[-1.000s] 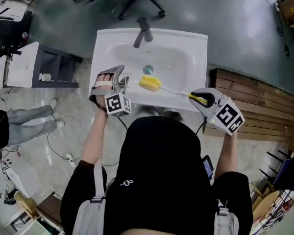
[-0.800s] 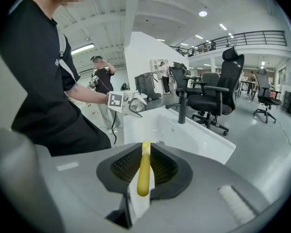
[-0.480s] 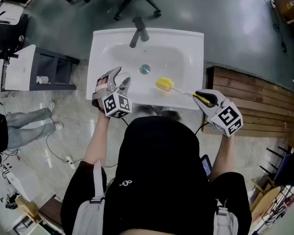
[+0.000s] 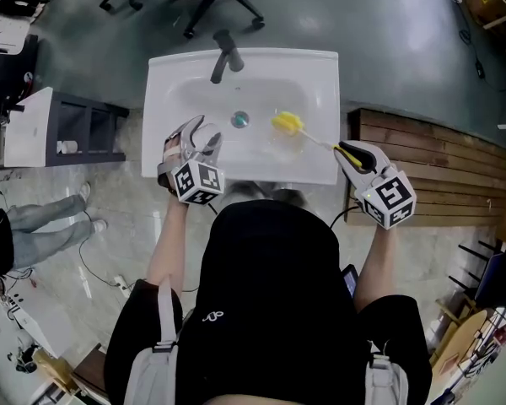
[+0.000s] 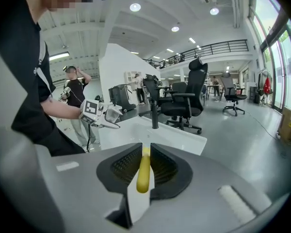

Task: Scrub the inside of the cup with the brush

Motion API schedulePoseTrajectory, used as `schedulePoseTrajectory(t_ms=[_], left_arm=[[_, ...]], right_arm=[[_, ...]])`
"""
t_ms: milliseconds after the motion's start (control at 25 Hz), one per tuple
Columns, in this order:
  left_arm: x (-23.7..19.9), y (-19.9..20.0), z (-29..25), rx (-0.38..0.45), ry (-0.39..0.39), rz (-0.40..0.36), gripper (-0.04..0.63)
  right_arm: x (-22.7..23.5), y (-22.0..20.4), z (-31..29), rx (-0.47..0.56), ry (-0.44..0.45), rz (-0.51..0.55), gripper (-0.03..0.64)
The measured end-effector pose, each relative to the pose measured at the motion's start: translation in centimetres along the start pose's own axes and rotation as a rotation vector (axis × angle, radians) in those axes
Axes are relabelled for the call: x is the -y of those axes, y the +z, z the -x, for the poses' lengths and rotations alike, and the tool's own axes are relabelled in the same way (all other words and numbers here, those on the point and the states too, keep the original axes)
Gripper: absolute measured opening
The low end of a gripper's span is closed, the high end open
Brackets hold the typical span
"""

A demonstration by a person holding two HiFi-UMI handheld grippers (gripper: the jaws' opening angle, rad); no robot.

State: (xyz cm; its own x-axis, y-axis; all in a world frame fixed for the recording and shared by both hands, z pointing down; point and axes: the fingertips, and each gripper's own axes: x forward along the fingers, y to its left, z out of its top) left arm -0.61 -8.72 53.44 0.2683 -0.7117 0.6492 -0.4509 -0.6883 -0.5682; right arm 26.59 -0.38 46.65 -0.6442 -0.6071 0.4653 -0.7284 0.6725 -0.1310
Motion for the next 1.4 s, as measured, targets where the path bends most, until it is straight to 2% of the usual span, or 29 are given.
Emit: schedulePoseTrajectory(t_ms=[280, 640, 960, 1320, 1400], left_arm=[[0.3, 0.6, -0.1, 0.016, -0.008, 0.031, 0.265], [0.6, 1.0, -0.3, 0.020, -0.013, 0.035, 0.265], [0.5, 0.7, 0.0, 0.016, -0.010, 0.052, 0.265], [0.1, -0.2, -0.1, 0.031, 0.000, 0.158, 0.265], [0.1, -0.3, 0.0, 0.040, -0.003, 0.204, 0.265]], right_arm=[[3.2, 1.6, 1.0, 0.079, -0.166, -0.042, 0.052], [7.0, 2.2, 1.5, 0.117, -0.362, -0.077, 0.052], [8.2, 0.8, -0.1, 0.068, -0.493, -0.071, 0.052], [7.4, -3.3, -2.9, -0.039, -0.567, -0.137, 0.053], [7.1, -4.4, -3.5, -0.067, -0.576, -0.156, 0.054]])
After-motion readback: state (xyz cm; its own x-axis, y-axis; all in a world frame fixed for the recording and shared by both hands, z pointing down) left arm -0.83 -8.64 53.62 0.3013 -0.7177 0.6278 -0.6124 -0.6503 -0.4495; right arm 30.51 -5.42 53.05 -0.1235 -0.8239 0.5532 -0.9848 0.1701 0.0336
